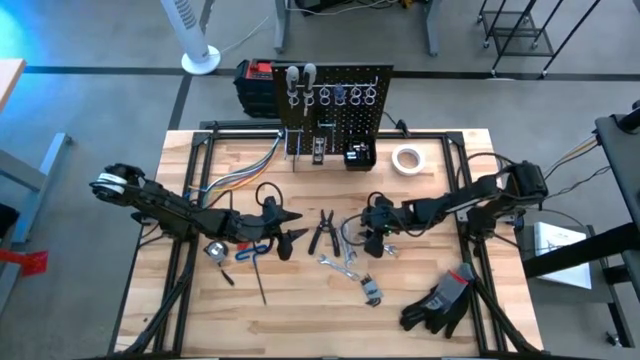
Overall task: Hang tools onto peg board
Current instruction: Hang the wrench on the peg board
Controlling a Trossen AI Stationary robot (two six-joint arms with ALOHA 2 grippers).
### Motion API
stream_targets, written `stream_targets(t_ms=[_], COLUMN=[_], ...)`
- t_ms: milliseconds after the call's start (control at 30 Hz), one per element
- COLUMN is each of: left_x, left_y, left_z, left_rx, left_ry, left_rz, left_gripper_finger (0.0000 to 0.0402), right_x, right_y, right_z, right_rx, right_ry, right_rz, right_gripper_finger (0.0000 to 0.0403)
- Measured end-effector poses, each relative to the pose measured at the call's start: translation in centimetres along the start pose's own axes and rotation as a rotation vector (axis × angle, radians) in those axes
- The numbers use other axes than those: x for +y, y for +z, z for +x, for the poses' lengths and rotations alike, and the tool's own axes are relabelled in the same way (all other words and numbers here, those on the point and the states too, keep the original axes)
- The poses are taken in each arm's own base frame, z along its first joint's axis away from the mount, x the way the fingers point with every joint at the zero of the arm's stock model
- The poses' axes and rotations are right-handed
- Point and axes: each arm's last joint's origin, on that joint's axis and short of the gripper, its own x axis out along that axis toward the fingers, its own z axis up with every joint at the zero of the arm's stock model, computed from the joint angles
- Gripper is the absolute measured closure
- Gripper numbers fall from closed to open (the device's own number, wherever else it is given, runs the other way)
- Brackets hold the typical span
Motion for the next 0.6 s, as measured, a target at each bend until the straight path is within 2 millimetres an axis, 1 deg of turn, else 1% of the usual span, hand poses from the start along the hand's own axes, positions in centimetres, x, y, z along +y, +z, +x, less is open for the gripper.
stream_targets(t_ms=[233, 433, 533, 600], left_x=[0.0, 0.0, 0.0, 0.0], left_y=[0.0, 0.0, 0.0, 0.0], left_z=[0.0, 0.0, 0.0, 0.0], left_rx=[-0.001, 0.0, 0.002, 0.002], left_ry=[0.0, 0.0, 0.001, 0.001], left_rz=[-0.008, -0.008, -0.01, -0.01], left_gripper_finger=[0.0171, 0.0171, 0.0171, 0.0171], right_x=[0.5, 0.6, 0.6, 0.7], right_y=[0.7, 0.4, 0.2, 0.3], right_z=[0.7, 1.9, 2.4, 2.5], right_rx=[0.008, 0.055, 0.08, 0.083], right_ry=[0.039, 0.034, 0.025, 0.025], right_rz=[-0.017, -0.034, -0.047, -0.066], right_gripper_finger=[0.0273, 0.0277, 0.0292, 0.0315])
